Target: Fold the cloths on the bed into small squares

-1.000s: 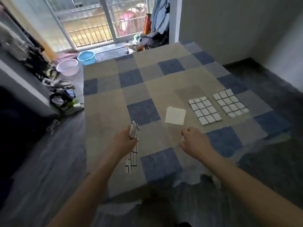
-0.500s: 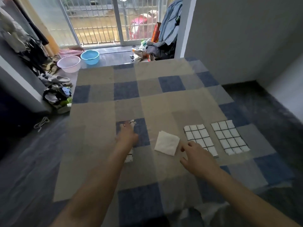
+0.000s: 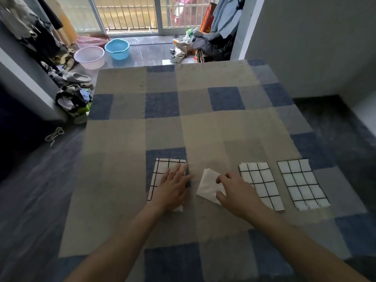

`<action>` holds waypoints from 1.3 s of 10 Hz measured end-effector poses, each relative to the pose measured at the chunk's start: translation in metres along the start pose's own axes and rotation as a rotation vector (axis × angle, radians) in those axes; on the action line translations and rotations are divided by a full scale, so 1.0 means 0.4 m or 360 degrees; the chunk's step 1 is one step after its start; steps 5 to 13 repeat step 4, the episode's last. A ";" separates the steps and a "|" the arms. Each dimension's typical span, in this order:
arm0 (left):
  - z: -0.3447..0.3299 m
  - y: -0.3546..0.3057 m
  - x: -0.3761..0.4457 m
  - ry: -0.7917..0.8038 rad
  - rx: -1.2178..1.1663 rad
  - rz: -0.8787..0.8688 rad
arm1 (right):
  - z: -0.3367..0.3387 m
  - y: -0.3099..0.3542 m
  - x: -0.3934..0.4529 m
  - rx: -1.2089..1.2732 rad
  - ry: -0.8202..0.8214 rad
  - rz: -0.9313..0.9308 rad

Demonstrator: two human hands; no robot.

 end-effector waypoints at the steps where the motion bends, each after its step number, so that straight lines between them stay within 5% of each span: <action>1: -0.004 0.004 -0.005 0.0018 0.0009 0.0273 | -0.003 0.002 0.011 -0.0009 0.0017 0.0046; 3: 0.005 0.000 -0.020 0.0035 -0.0051 0.0675 | 0.016 0.003 0.028 -0.0026 0.0070 0.0056; 13: 0.020 -0.022 -0.014 0.0014 -0.0118 0.0667 | 0.032 0.016 0.026 -0.0070 0.0063 0.0145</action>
Point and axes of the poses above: each hand's wrist, its own x-axis towards the middle knuckle, its own z-axis out of the back of the hand, y = z × x, the point moved 2 cm from there along x, towards the middle knuckle, and after that the axes turned 2 degrees about -y, right-handed, at the moved point
